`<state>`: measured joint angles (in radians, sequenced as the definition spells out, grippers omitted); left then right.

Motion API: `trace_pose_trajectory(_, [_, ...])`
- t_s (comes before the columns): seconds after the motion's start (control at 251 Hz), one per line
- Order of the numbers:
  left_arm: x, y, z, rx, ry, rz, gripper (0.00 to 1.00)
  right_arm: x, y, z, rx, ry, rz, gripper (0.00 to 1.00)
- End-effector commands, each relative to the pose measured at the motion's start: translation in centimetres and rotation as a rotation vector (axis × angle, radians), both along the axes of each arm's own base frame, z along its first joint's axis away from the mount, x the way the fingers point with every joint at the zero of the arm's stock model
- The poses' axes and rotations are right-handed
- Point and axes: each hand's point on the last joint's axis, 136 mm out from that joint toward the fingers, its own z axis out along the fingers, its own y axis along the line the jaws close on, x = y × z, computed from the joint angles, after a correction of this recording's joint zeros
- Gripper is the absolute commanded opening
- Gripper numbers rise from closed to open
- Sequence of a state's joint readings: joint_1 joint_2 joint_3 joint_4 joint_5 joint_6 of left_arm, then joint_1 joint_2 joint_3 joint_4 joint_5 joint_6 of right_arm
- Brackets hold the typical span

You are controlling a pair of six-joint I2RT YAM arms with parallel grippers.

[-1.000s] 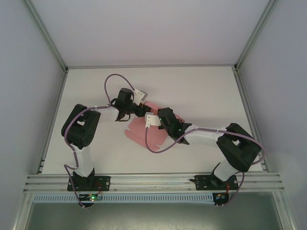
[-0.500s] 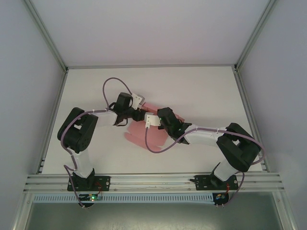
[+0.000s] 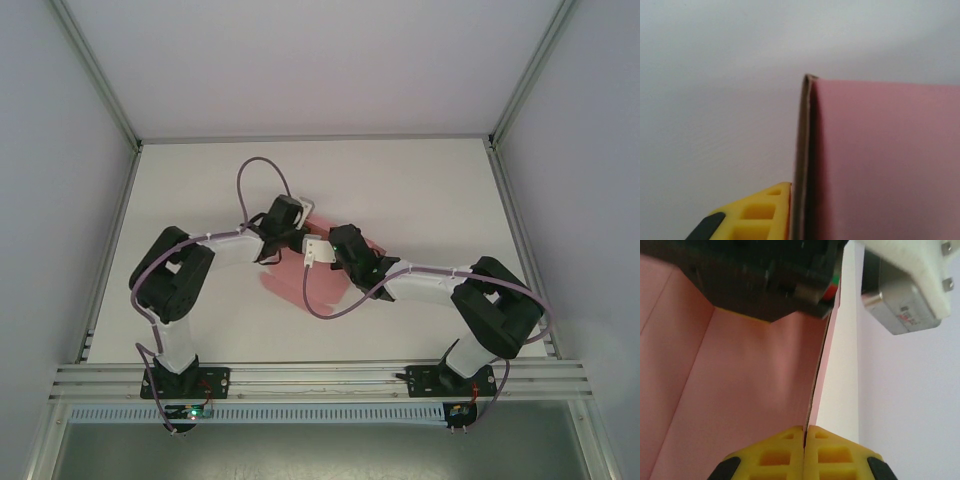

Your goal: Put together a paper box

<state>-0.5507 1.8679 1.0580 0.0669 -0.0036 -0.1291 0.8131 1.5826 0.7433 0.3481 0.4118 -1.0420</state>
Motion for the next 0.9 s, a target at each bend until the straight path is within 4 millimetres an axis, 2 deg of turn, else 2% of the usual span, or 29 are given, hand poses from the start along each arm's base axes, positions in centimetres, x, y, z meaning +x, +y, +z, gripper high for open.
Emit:
trace_pose_trajectory(0.0, [1.7, 5.6, -2.0, 0.184, -0.011, 0.299, 0.13, -2.9, -2.0, -4.9, -0.146, 0.154, 0.018, 0.0])
trace_pose_trajectory(0.112, [1.3, 6.1, -1.9, 0.173, -0.017, 0.332, 0.08, -2.7, -2.3, -4.7, -0.147, 0.145, 0.004, 0.0])
trace_pose_trajectory(0.208, [1.0, 5.7, -1.6, 0.141, -0.025, 0.295, 0.09, -2.6, -2.2, -4.6, -0.135, 0.144, 0.003, 0.0])
trace_pose_trajectory(0.347, [0.4, 4.8, -1.5, 0.123, -0.001, 0.229, 0.28, -2.5, -2.4, -4.5, -0.131, 0.14, -0.005, 0.0])
trace_pose_trajectory(0.451, [-0.4, 3.2, -0.3, 0.03, 0.0, 0.152, 0.41, -2.5, -2.4, -4.4, -0.125, 0.143, -0.008, 0.0])
trace_pose_trajectory(0.571, [-1.8, 1.5, 1.5, -0.084, 0.006, 0.058, 0.48, -2.4, -2.5, -4.4, -0.129, 0.141, -0.012, 0.0])
trace_pose_trajectory(0.623, [-2.3, 1.2, 2.4, -0.118, 0.003, 0.034, 0.49, -2.4, -2.5, -4.4, -0.131, 0.139, -0.013, 0.0])
trace_pose_trajectory(0.714, [-3.0, 0.8, 3.6, -0.173, -0.002, 0.003, 0.56, -2.4, -2.5, -4.4, -0.127, 0.142, -0.011, 0.0])
trace_pose_trajectory(0.802, [-3.8, 0.0, 4.3, -0.225, 0.005, -0.051, 0.64, -2.4, -2.5, -4.5, -0.131, 0.144, -0.01, 0.0])
trace_pose_trajectory(0.898, [-3.7, -0.1, 4.2, -0.221, 0.014, -0.046, 0.63, -2.4, -2.4, -4.4, -0.126, 0.141, -0.008, 0.0])
